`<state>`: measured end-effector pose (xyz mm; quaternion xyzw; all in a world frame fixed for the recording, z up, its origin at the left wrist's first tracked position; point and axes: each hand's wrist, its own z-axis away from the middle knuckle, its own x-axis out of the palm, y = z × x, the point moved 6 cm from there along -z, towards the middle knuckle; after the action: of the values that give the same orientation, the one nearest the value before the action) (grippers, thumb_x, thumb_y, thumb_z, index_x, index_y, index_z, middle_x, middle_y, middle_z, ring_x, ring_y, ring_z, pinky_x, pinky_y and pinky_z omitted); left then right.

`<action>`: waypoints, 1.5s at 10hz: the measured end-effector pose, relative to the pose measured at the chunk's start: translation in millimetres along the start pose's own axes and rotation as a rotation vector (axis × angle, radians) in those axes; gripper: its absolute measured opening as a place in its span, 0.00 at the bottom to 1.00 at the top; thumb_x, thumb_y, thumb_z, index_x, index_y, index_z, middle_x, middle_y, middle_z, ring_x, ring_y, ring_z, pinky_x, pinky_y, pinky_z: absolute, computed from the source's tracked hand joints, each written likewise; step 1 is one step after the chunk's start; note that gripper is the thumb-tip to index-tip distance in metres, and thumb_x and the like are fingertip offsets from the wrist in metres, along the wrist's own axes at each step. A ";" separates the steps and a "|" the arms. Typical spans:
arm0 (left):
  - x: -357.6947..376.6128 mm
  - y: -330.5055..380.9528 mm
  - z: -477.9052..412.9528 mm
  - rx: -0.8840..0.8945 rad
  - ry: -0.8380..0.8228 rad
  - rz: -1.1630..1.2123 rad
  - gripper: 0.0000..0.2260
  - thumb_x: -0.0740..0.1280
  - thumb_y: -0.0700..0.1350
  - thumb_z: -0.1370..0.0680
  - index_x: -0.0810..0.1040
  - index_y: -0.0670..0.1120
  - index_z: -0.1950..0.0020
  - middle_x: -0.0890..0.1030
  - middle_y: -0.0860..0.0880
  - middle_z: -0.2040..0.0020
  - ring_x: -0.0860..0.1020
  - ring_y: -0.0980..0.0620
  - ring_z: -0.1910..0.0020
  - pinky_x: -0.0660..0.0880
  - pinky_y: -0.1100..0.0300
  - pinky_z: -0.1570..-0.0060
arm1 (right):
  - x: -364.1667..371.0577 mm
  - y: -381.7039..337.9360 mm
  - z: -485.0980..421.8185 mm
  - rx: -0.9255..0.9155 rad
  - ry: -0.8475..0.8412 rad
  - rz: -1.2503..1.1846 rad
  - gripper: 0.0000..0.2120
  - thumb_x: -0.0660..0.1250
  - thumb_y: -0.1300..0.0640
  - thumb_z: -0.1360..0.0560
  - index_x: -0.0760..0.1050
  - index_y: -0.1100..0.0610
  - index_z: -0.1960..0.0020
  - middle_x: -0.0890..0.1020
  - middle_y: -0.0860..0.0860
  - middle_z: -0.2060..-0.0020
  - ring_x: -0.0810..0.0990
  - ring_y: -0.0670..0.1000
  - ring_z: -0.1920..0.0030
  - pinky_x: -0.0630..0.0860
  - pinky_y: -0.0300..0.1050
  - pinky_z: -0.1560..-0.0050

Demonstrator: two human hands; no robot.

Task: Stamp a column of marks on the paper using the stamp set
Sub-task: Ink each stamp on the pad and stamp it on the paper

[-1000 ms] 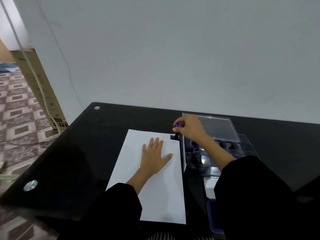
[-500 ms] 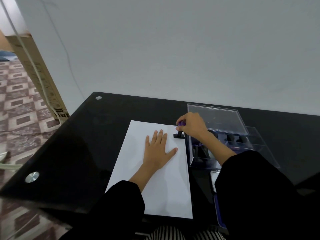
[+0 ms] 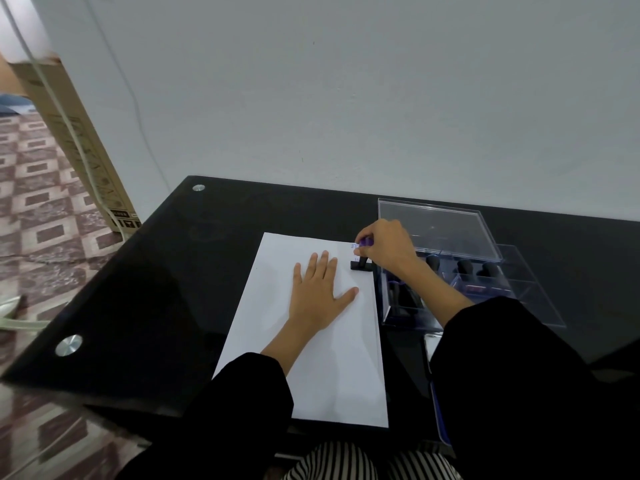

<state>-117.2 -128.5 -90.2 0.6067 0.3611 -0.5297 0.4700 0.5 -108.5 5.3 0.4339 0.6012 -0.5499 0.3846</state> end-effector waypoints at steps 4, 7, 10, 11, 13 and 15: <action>-0.3 0.4 0.7 0.003 0.015 0.014 0.34 0.48 0.66 0.23 0.46 0.49 0.23 0.45 0.48 0.22 0.42 0.48 0.23 0.39 0.47 0.27 | 3.7 -7.4 3.1 0.006 -0.007 0.130 0.13 0.68 0.53 0.26 0.80 0.58 0.44 0.82 0.55 0.49 0.79 0.54 0.48 0.74 0.45 0.48; 0.9 -0.2 -0.2 0.002 0.018 0.016 0.34 0.48 0.66 0.23 0.47 0.49 0.23 0.45 0.48 0.22 0.43 0.48 0.23 0.39 0.47 0.27 | 5.3 -8.1 4.5 0.021 0.000 0.238 0.12 0.65 0.51 0.24 0.79 0.55 0.43 0.81 0.53 0.47 0.76 0.54 0.43 0.68 0.49 0.41; -0.6 0.4 0.2 0.009 0.012 0.020 0.35 0.48 0.66 0.23 0.47 0.49 0.23 0.45 0.48 0.22 0.42 0.48 0.23 0.39 0.47 0.27 | 3.2 -7.1 -7.1 0.052 -0.070 0.227 0.11 0.67 0.51 0.25 0.80 0.54 0.45 0.81 0.53 0.47 0.76 0.55 0.44 0.67 0.50 0.41; -0.1 0.2 0.6 0.009 0.010 0.020 0.35 0.48 0.66 0.23 0.46 0.49 0.23 0.45 0.48 0.22 0.42 0.48 0.23 0.39 0.47 0.27 | 3.2 -7.8 -7.9 0.047 -0.077 0.225 0.11 0.67 0.51 0.25 0.80 0.54 0.45 0.81 0.53 0.47 0.76 0.55 0.43 0.67 0.51 0.41; -0.2 0.2 0.2 0.009 0.006 0.010 0.35 0.48 0.66 0.23 0.46 0.49 0.23 0.45 0.48 0.22 0.42 0.47 0.23 0.39 0.47 0.27 | 4.1 -7.0 -6.3 0.040 -0.056 0.210 0.11 0.66 0.52 0.24 0.80 0.55 0.46 0.80 0.53 0.47 0.76 0.55 0.44 0.66 0.52 0.40; 0.0 0.1 0.3 0.010 0.007 0.002 0.35 0.48 0.66 0.23 0.45 0.49 0.23 0.44 0.48 0.22 0.42 0.47 0.23 0.39 0.47 0.27 | 6.5 -4.7 -5.5 0.033 -0.045 0.183 0.10 0.66 0.52 0.24 0.80 0.54 0.46 0.80 0.53 0.47 0.75 0.55 0.44 0.66 0.52 0.40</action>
<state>-117.1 -128.8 -90.1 0.6112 0.3593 -0.5290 0.4664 -6.0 -102.5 1.2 0.4807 0.5409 -0.5319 0.4397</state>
